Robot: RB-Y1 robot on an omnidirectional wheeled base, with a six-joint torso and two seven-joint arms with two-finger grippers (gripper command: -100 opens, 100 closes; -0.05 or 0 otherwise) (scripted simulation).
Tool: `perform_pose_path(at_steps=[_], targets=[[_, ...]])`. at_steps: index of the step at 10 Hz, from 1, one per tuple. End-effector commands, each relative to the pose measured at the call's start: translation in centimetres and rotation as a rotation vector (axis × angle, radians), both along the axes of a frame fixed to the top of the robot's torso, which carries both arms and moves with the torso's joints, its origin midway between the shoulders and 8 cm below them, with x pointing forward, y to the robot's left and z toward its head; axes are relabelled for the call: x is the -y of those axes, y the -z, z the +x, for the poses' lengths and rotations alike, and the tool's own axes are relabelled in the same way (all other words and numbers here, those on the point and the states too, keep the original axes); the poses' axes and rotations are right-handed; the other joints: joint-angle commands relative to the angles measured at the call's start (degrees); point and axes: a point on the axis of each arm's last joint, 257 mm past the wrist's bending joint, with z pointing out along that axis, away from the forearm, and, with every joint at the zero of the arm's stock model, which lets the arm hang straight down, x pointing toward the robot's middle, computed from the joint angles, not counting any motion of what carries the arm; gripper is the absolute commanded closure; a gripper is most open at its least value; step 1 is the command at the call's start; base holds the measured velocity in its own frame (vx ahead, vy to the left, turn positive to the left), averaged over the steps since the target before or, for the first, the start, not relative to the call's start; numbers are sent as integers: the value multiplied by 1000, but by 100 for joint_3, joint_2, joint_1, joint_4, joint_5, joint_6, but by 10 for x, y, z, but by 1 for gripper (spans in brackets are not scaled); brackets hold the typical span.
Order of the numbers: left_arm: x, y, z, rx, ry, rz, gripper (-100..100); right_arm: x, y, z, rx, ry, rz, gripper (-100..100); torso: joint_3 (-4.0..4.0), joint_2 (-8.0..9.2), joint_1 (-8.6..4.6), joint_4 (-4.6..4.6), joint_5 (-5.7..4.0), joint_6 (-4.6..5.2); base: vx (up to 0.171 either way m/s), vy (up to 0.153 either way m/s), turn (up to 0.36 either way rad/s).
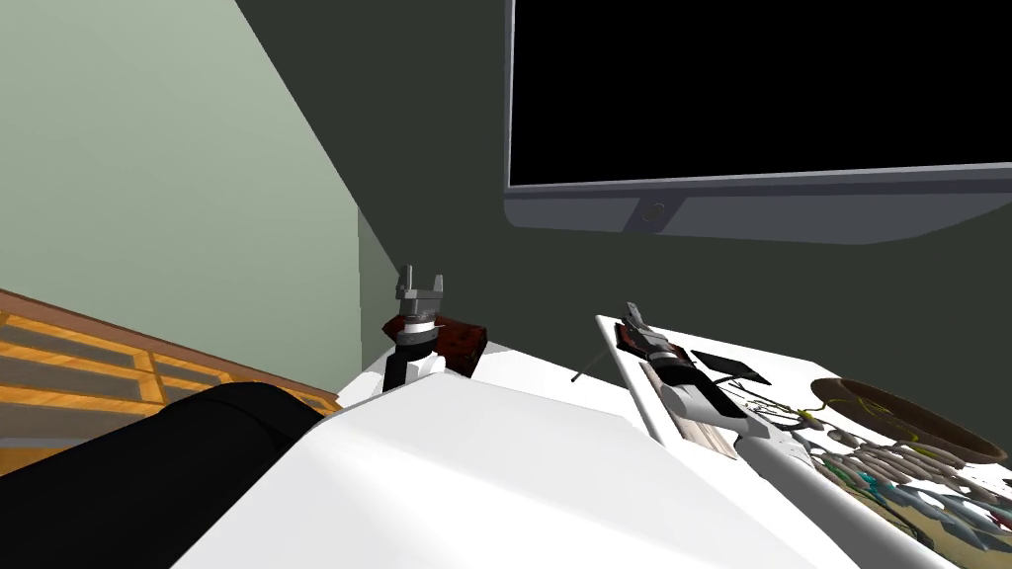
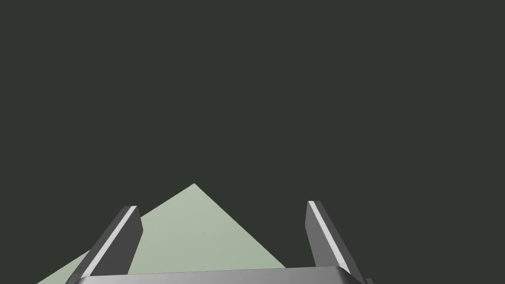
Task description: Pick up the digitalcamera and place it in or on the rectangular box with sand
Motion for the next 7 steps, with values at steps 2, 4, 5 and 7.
perform_pose_path(at_steps=[2, 4, 5, 7], targets=[[0, 0, 0, 0, 0, 0, 0, 10, 4, -6, 6, 25, 65, 100, 6, 12, 5, 2, 1, 3, 101, -155, 1], [0, 0, 0, 0, 0, 0, 0, 13, 10, -10, 8, 38, 107, 100, 17, 29, -16, 6, 0, 9, 57, -208, -22], [0, 0, 0, 0, 0, 0, 0, 13, 13, -12, 9, 43, 124, 100, 25, 45, -16, 9, -1, 12, 31, -195, -23], [0, 0, 0, 0, 0, 0, 0, 10, 15, -10, 11, 43, 139, 100, 31, 61, -98, 5, -31, 32, -8, -139, -7]])
